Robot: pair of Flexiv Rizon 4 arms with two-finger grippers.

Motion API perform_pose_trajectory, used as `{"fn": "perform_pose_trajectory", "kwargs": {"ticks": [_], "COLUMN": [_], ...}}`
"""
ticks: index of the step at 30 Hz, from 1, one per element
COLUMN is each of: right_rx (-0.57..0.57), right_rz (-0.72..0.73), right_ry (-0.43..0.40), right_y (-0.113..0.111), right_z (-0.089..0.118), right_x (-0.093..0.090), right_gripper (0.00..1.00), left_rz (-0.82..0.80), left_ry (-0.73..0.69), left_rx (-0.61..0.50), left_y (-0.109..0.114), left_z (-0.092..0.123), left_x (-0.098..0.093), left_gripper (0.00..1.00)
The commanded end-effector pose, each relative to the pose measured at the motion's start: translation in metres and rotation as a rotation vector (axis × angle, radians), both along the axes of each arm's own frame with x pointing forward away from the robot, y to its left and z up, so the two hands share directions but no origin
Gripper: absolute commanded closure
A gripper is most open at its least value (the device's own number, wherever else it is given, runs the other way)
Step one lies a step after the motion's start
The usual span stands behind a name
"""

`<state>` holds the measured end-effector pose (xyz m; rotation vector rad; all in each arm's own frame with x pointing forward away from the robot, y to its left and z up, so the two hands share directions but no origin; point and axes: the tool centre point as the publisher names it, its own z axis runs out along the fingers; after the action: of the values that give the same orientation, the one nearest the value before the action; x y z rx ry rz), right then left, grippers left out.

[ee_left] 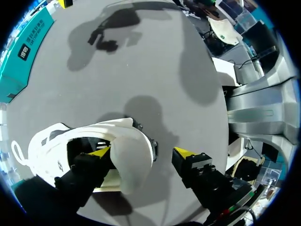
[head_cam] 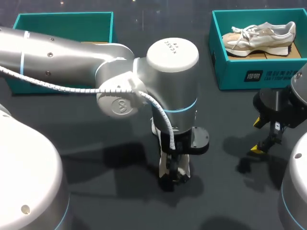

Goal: Take the shoe out of the shoebox, open the shoe tongue, remove and reinsert the insole, then place the shoe into the shoebox

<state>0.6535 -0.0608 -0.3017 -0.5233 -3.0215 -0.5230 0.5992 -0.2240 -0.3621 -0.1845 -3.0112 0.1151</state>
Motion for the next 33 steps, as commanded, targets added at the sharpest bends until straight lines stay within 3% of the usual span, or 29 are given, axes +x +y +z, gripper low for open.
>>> {"fn": "perform_pose_trajectory", "kwargs": {"ticks": [1,10,17,24,33], "right_rx": [0.000,0.000,0.000,0.000,0.000], "right_rz": [-0.001,-0.001,-0.001,-0.001,-0.001], "right_ry": [-0.003,-0.003,-0.003,-0.003,-0.003], "right_y": [0.000,0.000,0.000,0.000,0.000], "right_z": [0.000,0.000,0.000,0.000,0.000], "right_x": [-0.002,-0.002,-0.002,-0.002,-0.002], "right_gripper": [0.00,0.00,0.00,0.00,0.00], "left_rz": [0.010,0.078,0.102,0.120,0.123], "left_ry": [-0.014,-0.039,-0.042,-0.047,-0.045], "left_rx": [-0.003,0.001,0.020,0.046,0.076], "left_y": [-0.002,-0.001,-0.003,-0.005,-0.008], "left_z": [-0.006,-0.010,-0.013,-0.015,-0.016], "left_x": [-0.005,-0.006,-0.005,-0.005,-0.005], "left_gripper": [0.24,0.36,0.36,0.42,0.40]}}
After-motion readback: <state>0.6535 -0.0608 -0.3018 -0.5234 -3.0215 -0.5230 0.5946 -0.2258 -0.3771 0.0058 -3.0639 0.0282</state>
